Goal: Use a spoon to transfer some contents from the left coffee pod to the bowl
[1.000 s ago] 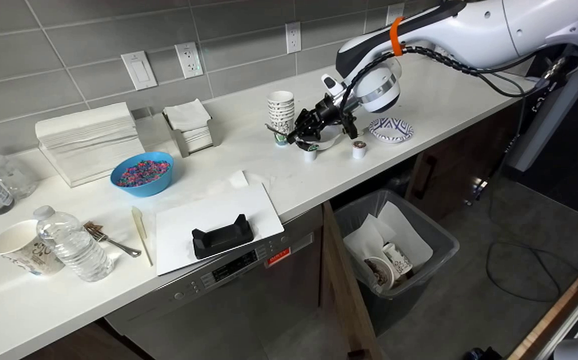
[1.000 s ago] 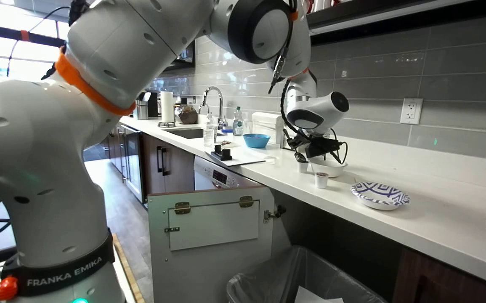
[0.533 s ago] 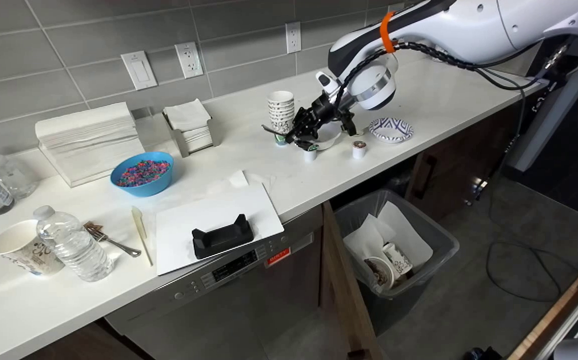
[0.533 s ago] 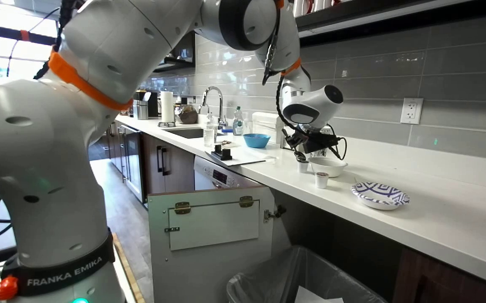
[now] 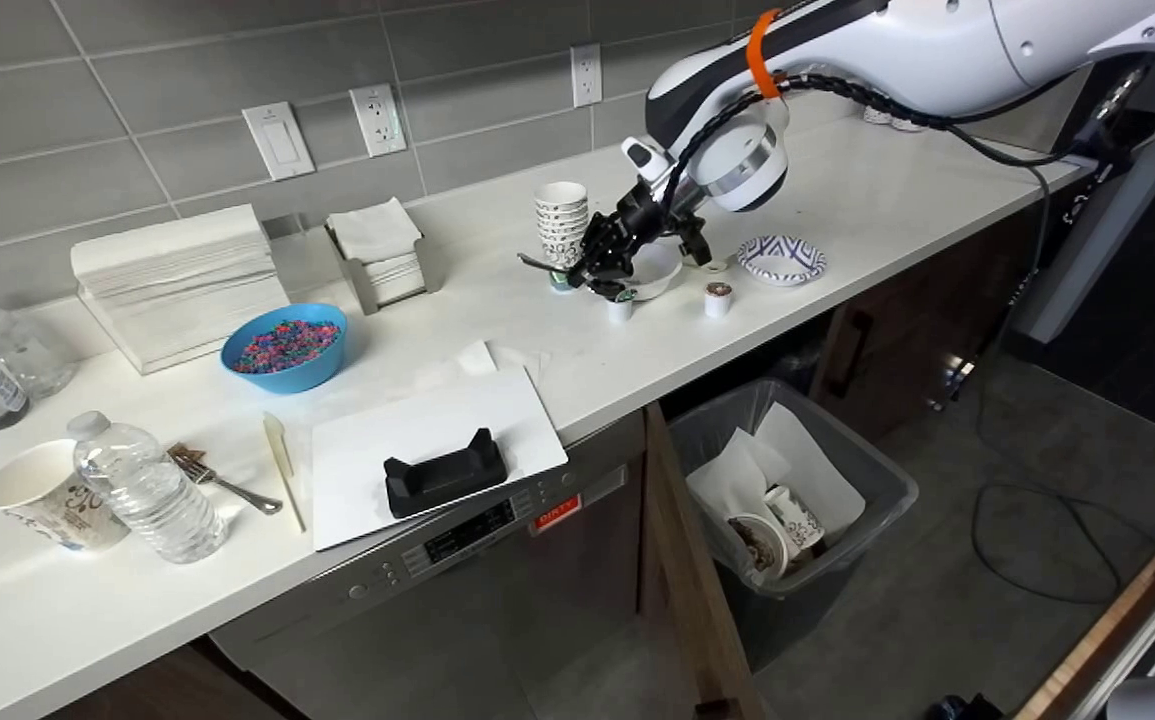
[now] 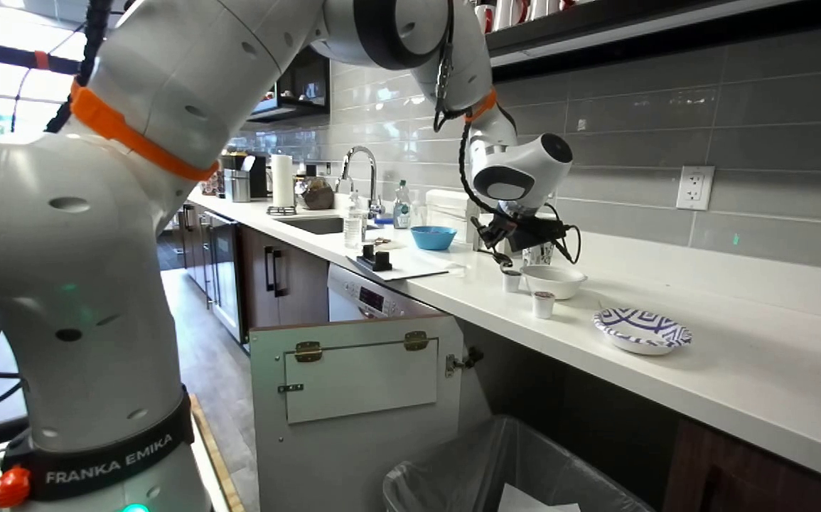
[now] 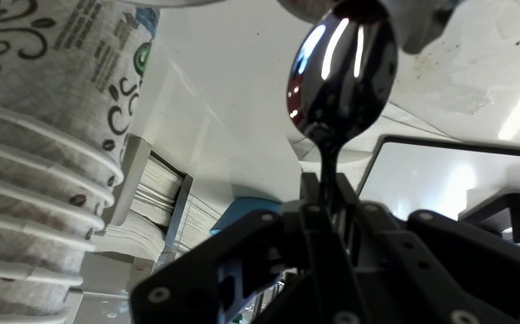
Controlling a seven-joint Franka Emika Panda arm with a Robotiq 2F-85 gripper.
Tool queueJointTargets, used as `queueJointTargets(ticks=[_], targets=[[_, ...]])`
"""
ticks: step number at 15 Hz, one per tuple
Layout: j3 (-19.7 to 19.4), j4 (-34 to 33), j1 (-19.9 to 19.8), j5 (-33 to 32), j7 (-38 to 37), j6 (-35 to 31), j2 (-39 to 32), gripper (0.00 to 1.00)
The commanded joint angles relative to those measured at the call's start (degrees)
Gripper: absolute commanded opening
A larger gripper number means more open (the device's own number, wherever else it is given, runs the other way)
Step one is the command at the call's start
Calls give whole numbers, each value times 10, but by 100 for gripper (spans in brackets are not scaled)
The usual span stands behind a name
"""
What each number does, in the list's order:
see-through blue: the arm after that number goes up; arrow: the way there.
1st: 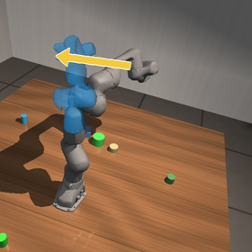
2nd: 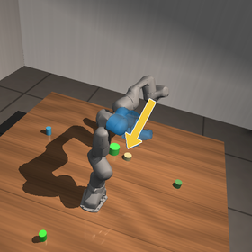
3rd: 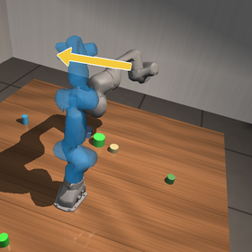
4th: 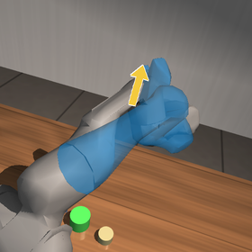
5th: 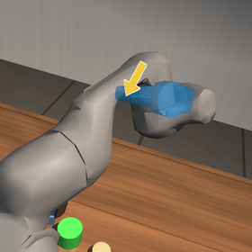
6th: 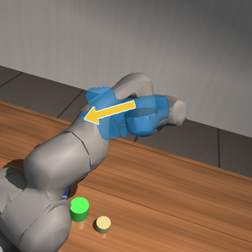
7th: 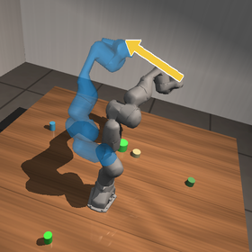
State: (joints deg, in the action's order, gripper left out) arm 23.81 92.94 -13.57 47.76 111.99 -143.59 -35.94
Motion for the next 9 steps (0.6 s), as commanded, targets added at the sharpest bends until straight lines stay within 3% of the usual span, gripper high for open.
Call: queueJointTargets(ticks=[1, 9], targets=[[-39, 6, 27, 10, -11, 31, 24, 2], [-83, -3, 57, -4, -23, 69, 41, 2]])
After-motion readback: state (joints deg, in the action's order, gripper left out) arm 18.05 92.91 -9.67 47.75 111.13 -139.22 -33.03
